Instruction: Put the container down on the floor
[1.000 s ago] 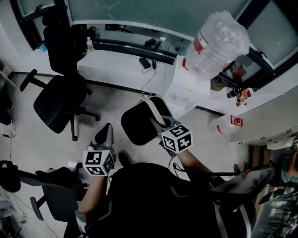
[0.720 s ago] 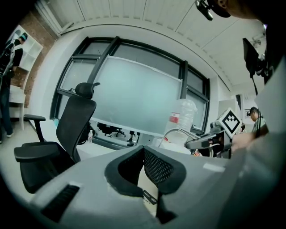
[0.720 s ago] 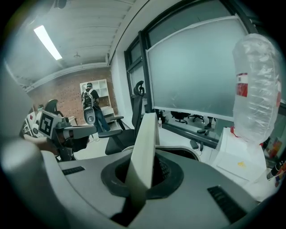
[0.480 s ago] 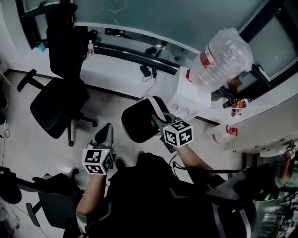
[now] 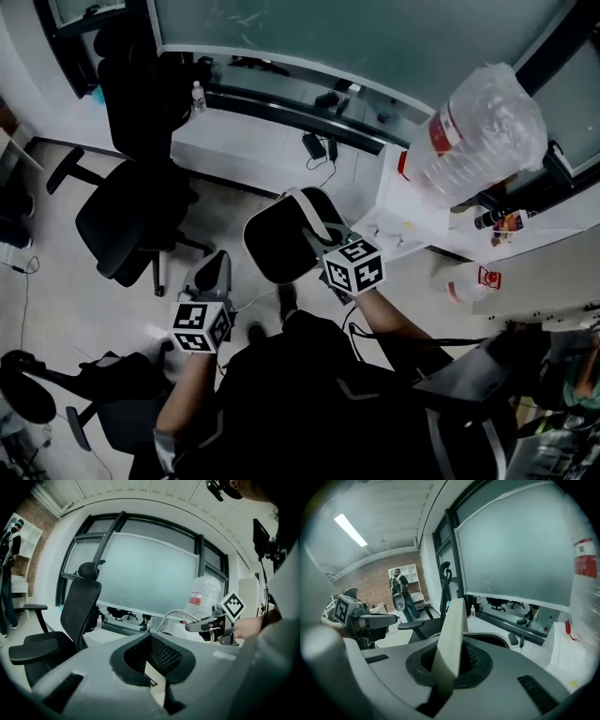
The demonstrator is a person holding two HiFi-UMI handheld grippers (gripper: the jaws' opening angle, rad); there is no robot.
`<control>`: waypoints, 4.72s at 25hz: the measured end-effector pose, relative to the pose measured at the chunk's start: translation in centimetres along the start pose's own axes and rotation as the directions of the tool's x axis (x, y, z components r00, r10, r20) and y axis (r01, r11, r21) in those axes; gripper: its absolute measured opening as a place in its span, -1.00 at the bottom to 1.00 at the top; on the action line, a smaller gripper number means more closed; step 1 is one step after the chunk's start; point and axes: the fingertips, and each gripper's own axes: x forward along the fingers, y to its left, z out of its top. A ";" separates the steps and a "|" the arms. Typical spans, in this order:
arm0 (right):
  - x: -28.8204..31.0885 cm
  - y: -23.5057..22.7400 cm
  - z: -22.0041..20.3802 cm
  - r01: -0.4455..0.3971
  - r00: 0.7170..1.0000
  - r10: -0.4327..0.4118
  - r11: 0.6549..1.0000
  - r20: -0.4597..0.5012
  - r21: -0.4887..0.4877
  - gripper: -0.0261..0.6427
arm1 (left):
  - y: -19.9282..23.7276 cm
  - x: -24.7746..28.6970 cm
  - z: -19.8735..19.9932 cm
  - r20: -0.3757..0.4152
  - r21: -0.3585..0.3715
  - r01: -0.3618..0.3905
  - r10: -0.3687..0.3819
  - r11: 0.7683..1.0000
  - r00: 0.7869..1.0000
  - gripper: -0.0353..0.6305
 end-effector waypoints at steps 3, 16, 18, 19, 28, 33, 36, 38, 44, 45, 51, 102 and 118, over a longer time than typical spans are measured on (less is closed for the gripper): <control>1.9 -1.7 0.3 -0.026 1.000 0.026 1.000 -0.017 -0.006 -0.90 | 0.0 2.8 0.9 -0.004 0.019 -0.001 0.001 1.000 1.000 -0.87; 8.8 -8.6 1.5 -0.134 0.990 0.129 0.989 -0.062 -0.070 -0.90 | 0.6 13.7 2.9 -0.085 0.049 -0.056 0.060 0.997 0.995 -0.87; 9.7 -9.4 1.7 -0.140 0.989 0.135 0.986 -0.065 -0.086 -0.90 | 0.9 14.8 2.9 -0.087 0.042 -0.069 0.073 0.997 0.994 -0.87; 10.2 -9.7 1.9 -0.142 0.988 0.136 0.986 -0.067 -0.091 -0.90 | 1.1 15.2 2.8 -0.091 0.036 -0.075 0.078 0.997 0.993 -0.87; 15.8 -11.5 1.1 -0.119 0.988 0.109 0.990 -0.110 -0.082 -0.90 | 5.0 19.3 0.8 -0.159 0.021 -0.041 0.044 0.999 0.986 -0.87; 19.5 -12.2 -0.6 -0.106 0.987 0.092 0.989 -0.135 -0.100 -0.90 | 8.3 21.9 -1.5 -0.189 0.030 -0.005 0.011 1.000 0.982 -0.87; 21.8 -12.4 -1.4 -0.096 0.985 0.079 0.990 -0.151 -0.107 -0.90 | 10.5 23.3 -3.0 -0.214 0.024 0.006 -0.001 1.000 0.977 -0.87; 23.2 -12.2 -2.5 -0.096 0.983 0.077 0.989 -0.166 -0.112 -0.90 | 11.7 23.9 -4.3 -0.232 0.010 0.015 -0.012 1.000 0.973 -0.87; 27.1 -12.0 -6.0 -0.110 0.974 0.086 0.988 -0.210 -0.104 -0.90 | 14.4 26.4 -9.0 -0.287 -0.004 0.042 -0.041 0.999 0.957 -0.87; 27.9 -12.1 -6.6 -0.112 0.973 0.087 0.988 -0.215 -0.107 -0.90 | 15.0 27.0 -9.8 -0.293 -0.005 0.040 -0.040 0.999 0.955 -0.87; 31.8 -11.9 -10.8 -0.134 0.960 0.101 0.985 -0.259 -0.109 -0.90 | 18.4 29.3 -14.1 -0.329 -0.028 0.018 -0.026 0.999 0.944 -0.87; 49.0 -16.3 -39.3 -0.106 0.868 0.056 0.992 -0.493 -0.074 -0.90 | 22.8 38.0 -40.9 -0.531 -0.099 0.028 -0.077 0.995 0.844 -0.87; 49.2 -16.6 -43.9 -0.087 0.849 0.058 0.996 -0.526 -0.031 -0.90 | 21.7 37.3 -44.1 -0.561 -0.114 0.048 -0.104 0.992 0.821 -0.87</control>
